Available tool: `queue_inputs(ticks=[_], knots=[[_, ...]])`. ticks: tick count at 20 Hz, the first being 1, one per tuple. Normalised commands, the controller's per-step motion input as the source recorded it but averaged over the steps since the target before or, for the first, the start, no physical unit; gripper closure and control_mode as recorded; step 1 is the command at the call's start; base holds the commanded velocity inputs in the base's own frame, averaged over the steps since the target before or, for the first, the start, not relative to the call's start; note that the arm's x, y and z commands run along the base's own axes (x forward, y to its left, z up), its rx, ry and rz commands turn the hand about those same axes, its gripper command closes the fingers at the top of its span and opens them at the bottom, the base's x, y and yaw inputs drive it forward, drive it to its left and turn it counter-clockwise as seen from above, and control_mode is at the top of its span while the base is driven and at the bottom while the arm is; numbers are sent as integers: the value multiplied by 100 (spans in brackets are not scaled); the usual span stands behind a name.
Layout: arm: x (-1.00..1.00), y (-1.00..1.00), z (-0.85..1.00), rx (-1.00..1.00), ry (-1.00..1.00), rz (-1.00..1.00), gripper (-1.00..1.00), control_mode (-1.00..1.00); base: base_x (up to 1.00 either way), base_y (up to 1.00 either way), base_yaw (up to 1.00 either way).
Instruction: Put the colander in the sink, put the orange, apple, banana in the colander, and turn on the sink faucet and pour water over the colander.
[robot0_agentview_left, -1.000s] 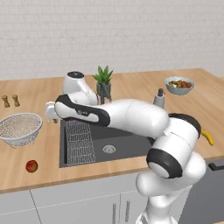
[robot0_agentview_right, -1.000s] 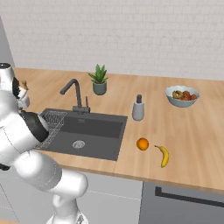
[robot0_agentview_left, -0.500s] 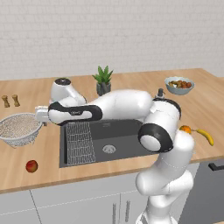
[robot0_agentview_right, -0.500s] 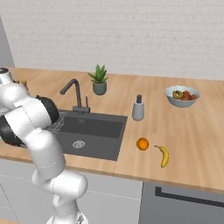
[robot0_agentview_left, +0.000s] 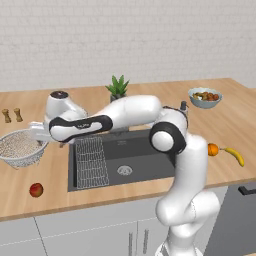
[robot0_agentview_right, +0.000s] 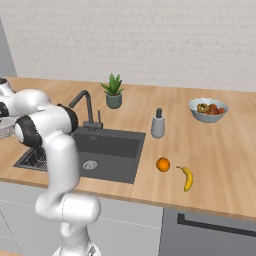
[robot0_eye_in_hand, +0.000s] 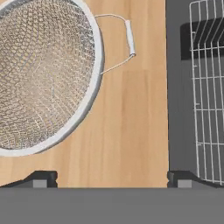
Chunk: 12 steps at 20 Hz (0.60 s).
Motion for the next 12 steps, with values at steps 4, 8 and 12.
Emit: queue_inputs(ticks=[4, 8, 12], knots=[[25, 59, -11, -2, 7, -9, -100, -100, 0, 0, 0], [24, 39, -8, -3, 7, -8, -100, -100, 0, 0, 0], [20, 7, -16, -2, 2, -6, -100, -100, 0, 0, 0]])
